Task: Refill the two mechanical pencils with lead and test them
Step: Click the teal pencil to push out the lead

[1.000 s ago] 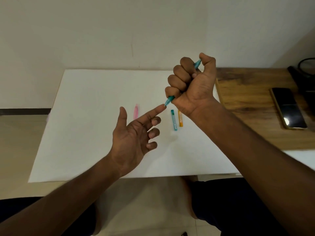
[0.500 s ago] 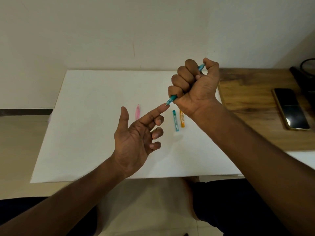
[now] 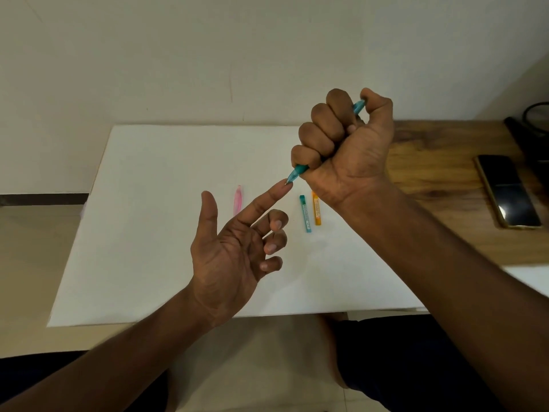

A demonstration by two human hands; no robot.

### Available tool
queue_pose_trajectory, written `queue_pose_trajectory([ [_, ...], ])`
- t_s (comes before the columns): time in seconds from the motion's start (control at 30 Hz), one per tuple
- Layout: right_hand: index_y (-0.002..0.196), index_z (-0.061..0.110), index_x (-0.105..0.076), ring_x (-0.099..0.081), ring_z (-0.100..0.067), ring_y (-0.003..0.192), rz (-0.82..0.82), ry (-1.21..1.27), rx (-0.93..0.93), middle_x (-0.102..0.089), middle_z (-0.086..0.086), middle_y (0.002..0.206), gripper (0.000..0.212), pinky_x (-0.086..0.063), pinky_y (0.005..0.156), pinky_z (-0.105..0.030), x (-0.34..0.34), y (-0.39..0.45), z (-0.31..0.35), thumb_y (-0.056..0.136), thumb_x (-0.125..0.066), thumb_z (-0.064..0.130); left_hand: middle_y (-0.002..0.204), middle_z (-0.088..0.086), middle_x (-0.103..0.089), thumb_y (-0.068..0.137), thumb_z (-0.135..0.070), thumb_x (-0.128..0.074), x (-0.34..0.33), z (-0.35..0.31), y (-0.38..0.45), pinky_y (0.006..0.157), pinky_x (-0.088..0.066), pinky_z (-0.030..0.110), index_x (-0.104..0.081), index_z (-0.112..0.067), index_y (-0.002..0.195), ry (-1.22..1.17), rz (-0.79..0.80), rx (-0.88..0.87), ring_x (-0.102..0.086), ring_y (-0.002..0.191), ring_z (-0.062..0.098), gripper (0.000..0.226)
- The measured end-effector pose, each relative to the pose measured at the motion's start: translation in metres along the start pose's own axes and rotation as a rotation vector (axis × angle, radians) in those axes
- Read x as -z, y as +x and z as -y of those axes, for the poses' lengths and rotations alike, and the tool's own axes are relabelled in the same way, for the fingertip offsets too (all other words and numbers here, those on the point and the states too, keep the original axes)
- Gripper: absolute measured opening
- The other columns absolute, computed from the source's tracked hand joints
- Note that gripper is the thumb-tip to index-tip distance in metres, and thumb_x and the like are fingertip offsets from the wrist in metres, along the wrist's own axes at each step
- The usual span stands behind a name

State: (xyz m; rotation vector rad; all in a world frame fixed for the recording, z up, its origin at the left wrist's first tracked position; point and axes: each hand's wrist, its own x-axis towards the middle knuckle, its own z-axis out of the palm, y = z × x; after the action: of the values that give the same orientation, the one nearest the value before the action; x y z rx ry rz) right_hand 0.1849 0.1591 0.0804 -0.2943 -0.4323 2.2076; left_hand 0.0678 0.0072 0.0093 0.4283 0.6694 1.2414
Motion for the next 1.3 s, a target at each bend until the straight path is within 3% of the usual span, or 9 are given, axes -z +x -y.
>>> queue_pose_trajectory([
  [0.2,0.061,0.023,-0.023,-0.011,-0.010,0.043,0.054,0.033,-0.047,-0.014,0.007,0.054,0.052,-0.016,0.045,-0.018,-0.009,-0.006,0.001,0.104,-0.016,0.051,0.085,-0.004,-0.055,0.094,-0.085,-0.011,-0.004,0.000,-0.007,0.060,-0.024,0.031,-0.059,-0.023,0.151,-0.017,0.047,-0.020,-0.027,0.074,0.018,0.096],
  [0.57,0.061,0.023,-0.022,-0.012,-0.009,0.043,0.036,-0.017,-0.042,-0.014,0.007,0.053,0.050,-0.019,0.044,-0.016,-0.010,-0.007,0.001,0.104,-0.016,0.049,0.072,-0.006,-0.051,0.094,-0.085,-0.009,-0.002,0.001,-0.009,0.058,-0.021,0.031,-0.059,-0.023,0.151,-0.009,0.060,-0.027,-0.028,0.068,0.014,0.098],
  [0.77,0.066,0.020,-0.030,-0.014,-0.008,0.045,-0.008,-0.039,-0.037,-0.017,0.006,0.056,0.055,-0.021,0.042,-0.019,-0.003,-0.005,-0.002,0.103,-0.022,0.060,0.070,-0.006,-0.051,0.093,-0.086,-0.009,0.002,0.003,-0.007,0.056,-0.022,0.030,-0.059,-0.022,0.151,-0.010,0.066,-0.023,-0.030,0.066,0.012,0.100],
  [0.87,0.080,0.015,-0.043,-0.022,-0.008,0.046,-0.074,-0.073,-0.042,-0.027,0.004,0.058,0.041,-0.026,0.043,-0.021,0.002,-0.003,-0.005,0.103,-0.023,0.043,0.069,-0.006,-0.051,0.093,-0.087,-0.010,0.004,0.003,-0.005,0.056,-0.022,0.030,-0.059,-0.020,0.151,-0.011,0.063,-0.018,-0.031,0.065,0.012,0.101],
  [0.97,0.083,0.013,-0.050,-0.037,-0.008,0.044,-0.250,-0.153,-0.032,-0.043,0.000,0.063,0.031,-0.038,0.044,-0.021,0.010,0.007,-0.009,0.104,-0.029,0.025,0.069,-0.006,-0.052,0.093,-0.087,-0.008,0.009,0.001,-0.003,0.056,-0.021,0.031,-0.061,-0.018,0.149,0.024,0.056,-0.035,-0.029,0.065,0.014,0.103],
  [1.07,0.087,0.010,-0.056,-0.056,-0.014,0.055,-0.440,-0.262,-0.033,-0.058,-0.008,0.070,0.025,-0.055,0.057,-0.027,0.020,0.015,-0.007,0.106,-0.041,0.016,0.071,-0.003,-0.055,0.098,-0.081,-0.003,0.018,-0.008,0.003,0.055,-0.021,0.033,-0.069,-0.018,0.140,0.189,-0.056,-0.063,-0.028,0.061,0.015,0.101],
  [1.13,0.092,0.008,-0.065,-0.063,-0.017,0.072,-0.544,-0.452,-0.088,-0.065,-0.010,0.082,0.021,-0.059,0.073,-0.033,0.030,0.021,-0.004,0.106,-0.051,0.014,0.072,-0.003,-0.059,0.103,-0.074,-0.009,0.026,-0.019,0.008,0.053,-0.029,0.027,-0.077,-0.022,0.127,0.402,-0.238,-0.094,-0.037,0.059,0.011,0.089],
  [1.23,0.096,0.003,-0.076,-0.055,-0.016,0.075,-0.626,-0.821,-0.186,-0.059,-0.008,0.085,0.013,-0.057,0.076,-0.031,0.047,0.030,-0.003,0.101,-0.067,0.011,0.075,-0.014,-0.068,0.111,-0.056,-0.038,0.046,-0.039,0.014,0.055,-0.039,0.011,-0.080,-0.035,0.107,1.013,-0.483,-0.192,-0.055,0.059,0.001,0.047],
  [1.3,0.102,0.003,-0.078,-0.059,-0.017,0.078,-0.586,-1.083,-0.247,-0.061,-0.007,0.083,0.014,-0.062,0.080,-0.031,0.060,0.035,-0.006,0.098,-0.072,0.014,0.082,-0.021,-0.072,0.103,-0.057,-0.056,0.064,-0.048,0.016,0.057,-0.044,0.019,-0.073,-0.040,0.103,1.447,-0.572,-0.150,-0.063,0.062,-0.001,0.024],
])
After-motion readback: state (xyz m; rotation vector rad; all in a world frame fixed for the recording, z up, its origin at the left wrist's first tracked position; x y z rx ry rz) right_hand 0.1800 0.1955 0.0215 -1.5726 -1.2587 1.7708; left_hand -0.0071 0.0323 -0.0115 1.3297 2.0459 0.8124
